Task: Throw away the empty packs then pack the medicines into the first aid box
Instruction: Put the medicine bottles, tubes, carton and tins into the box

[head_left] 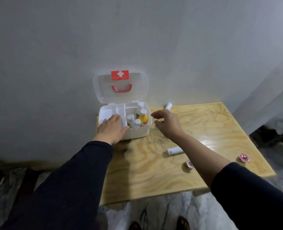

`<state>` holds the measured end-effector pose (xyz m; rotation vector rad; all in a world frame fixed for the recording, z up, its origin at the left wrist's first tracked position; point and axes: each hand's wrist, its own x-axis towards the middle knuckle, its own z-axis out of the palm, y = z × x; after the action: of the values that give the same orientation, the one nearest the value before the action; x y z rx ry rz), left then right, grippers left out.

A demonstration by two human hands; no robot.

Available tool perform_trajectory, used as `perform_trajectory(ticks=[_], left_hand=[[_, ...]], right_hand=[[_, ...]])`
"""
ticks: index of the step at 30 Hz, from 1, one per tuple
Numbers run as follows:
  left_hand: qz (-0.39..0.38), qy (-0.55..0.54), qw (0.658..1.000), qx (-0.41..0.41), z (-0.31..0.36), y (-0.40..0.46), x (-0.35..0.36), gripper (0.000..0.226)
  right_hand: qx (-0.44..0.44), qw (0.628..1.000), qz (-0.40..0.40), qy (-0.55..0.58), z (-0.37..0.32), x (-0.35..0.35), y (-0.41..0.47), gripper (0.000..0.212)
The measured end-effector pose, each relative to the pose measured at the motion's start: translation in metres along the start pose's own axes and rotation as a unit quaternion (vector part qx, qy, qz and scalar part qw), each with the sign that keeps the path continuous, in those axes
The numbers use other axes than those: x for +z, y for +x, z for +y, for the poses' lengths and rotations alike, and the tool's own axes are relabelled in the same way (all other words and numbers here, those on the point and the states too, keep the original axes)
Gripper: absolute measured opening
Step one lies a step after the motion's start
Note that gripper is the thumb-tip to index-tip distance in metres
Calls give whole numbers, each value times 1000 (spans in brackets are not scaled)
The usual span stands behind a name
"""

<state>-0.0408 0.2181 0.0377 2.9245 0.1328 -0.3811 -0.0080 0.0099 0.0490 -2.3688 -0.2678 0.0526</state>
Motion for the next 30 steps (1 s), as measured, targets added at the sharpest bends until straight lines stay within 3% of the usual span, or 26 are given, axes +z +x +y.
perform_trajectory(ticks=[6, 9, 15, 21, 23, 30], left_hand=[[-1, -18, 1000, -6, -1, 8, 13, 74], [6, -28, 1000, -7, -3, 8, 18, 75], [8, -24, 1000, -10, -2, 8, 18, 74], [14, -10, 1000, -1, -5, 14, 15, 76], [19, 1, 1000, 4, -12, 19, 18, 82], [42, 2, 999, 8, -23, 25, 31, 92]], right_hand=[[61, 983, -91, -146, 83, -6, -48, 37], [45, 968, -138, -204, 96, -5, -55, 42], [12, 951, -150, -271, 107, 14, -50, 35], [104, 977, -40, -180, 106, 16, -16, 27], [145, 981, 8, -132, 104, 12, 4, 35], [279, 958, 61, 2, 108, 7, 88, 31]])
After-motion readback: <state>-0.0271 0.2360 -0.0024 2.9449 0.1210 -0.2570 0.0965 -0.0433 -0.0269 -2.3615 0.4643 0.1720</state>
